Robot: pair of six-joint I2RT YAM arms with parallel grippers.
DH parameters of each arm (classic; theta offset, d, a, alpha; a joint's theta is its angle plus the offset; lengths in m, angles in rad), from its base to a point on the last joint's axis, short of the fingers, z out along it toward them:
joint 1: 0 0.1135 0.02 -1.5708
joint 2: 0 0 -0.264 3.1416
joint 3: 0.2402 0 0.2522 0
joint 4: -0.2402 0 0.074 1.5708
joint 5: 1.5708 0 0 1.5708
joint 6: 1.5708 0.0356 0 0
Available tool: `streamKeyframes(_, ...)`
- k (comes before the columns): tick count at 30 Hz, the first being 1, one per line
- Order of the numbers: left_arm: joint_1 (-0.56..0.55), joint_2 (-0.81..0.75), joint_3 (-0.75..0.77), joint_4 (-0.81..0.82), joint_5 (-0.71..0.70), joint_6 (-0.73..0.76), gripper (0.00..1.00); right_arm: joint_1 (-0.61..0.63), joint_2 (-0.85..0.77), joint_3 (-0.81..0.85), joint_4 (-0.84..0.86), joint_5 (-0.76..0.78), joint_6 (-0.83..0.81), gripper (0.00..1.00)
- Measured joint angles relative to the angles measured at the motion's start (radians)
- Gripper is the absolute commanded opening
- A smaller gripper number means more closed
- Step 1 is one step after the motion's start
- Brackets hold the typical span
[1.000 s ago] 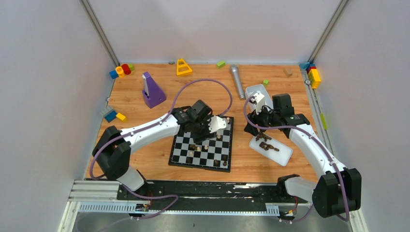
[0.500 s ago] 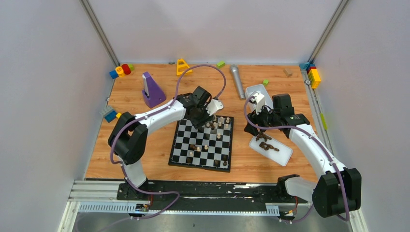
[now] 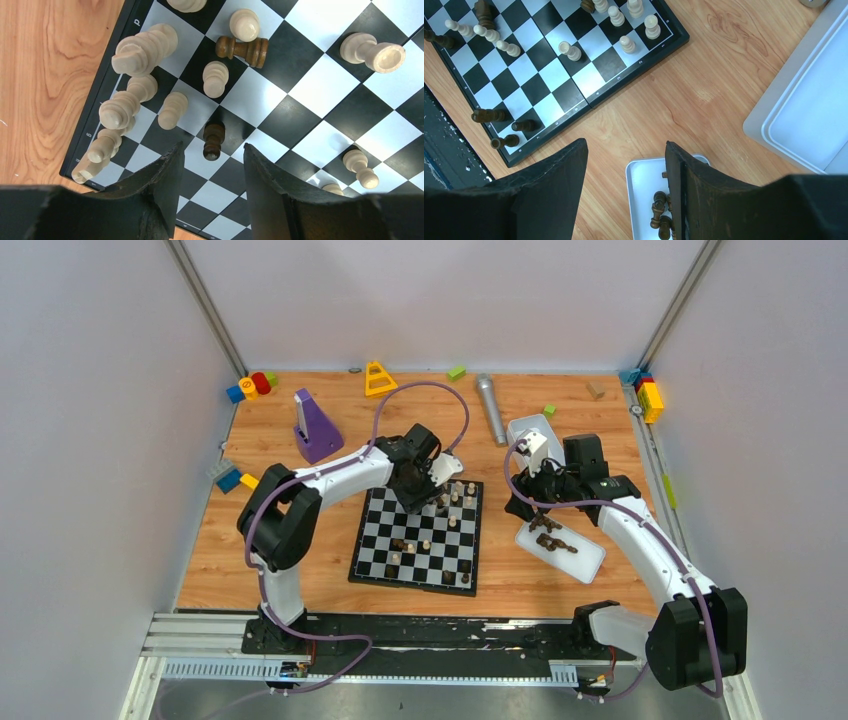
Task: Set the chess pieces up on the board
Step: Pick up the chess piece from the chessboard.
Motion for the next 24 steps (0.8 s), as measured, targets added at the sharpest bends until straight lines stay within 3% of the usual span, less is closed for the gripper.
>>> streamKeyframes(6, 0.001, 0.013, 0.014, 0.001, 0.004, -0.001, 0.41, 0.0, 0.0, 0.0, -0.003, 0.002, -0.001, 0.59)
streamKeyframes(14, 0.006, 0.021, 0.022, 0.0, 0.031, -0.003, 0.02, 0.0, 0.0, 0.0, -0.006, 0.002, -0.001, 0.59)
streamKeyframes(20, 0.008, 0.007, 0.015, -0.012, 0.063, 0.01, 0.0, 0.0, 0.0, -0.001, -0.006, 0.003, -0.001, 0.6)
streamKeyframes(24, 0.006, -0.082, -0.042, -0.034, 0.098, 0.05, 0.0, 0.0, 0.0, -0.001, -0.006, 0.003, -0.001, 0.6)
